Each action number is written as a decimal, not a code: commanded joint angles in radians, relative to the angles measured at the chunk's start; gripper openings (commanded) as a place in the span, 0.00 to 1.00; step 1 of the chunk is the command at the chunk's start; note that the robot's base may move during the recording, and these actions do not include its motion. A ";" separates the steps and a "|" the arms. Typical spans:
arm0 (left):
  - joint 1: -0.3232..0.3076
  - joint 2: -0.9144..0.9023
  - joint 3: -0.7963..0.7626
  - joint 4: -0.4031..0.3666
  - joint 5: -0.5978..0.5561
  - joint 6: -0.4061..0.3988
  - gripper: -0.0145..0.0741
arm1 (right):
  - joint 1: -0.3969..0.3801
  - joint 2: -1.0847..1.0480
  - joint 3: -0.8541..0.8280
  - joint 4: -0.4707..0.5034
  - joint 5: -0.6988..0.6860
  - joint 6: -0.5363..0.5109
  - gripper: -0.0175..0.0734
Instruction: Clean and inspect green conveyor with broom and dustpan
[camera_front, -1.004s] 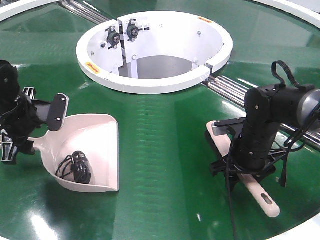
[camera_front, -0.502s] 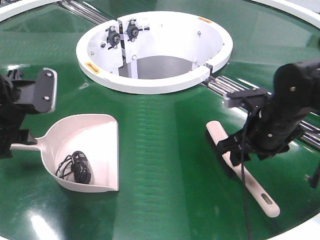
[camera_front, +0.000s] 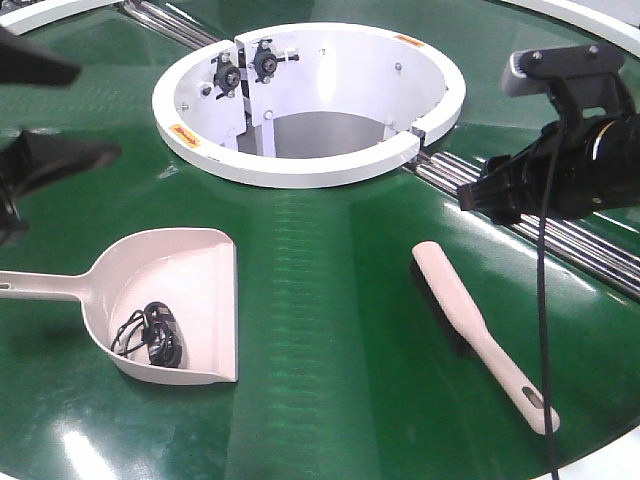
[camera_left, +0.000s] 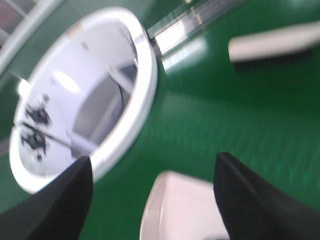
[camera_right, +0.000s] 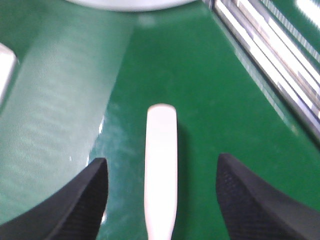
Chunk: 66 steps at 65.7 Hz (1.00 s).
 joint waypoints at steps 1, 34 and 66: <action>-0.005 -0.069 -0.021 -0.170 -0.114 -0.002 0.71 | -0.003 -0.053 -0.025 -0.015 -0.091 -0.015 0.68; -0.005 -0.278 0.043 0.607 -0.291 -1.070 0.62 | -0.003 -0.490 0.250 -0.097 -0.372 -0.008 0.67; -0.005 -0.703 0.752 0.754 -0.502 -1.311 0.48 | -0.003 -1.053 0.728 -0.102 -0.412 -0.005 0.67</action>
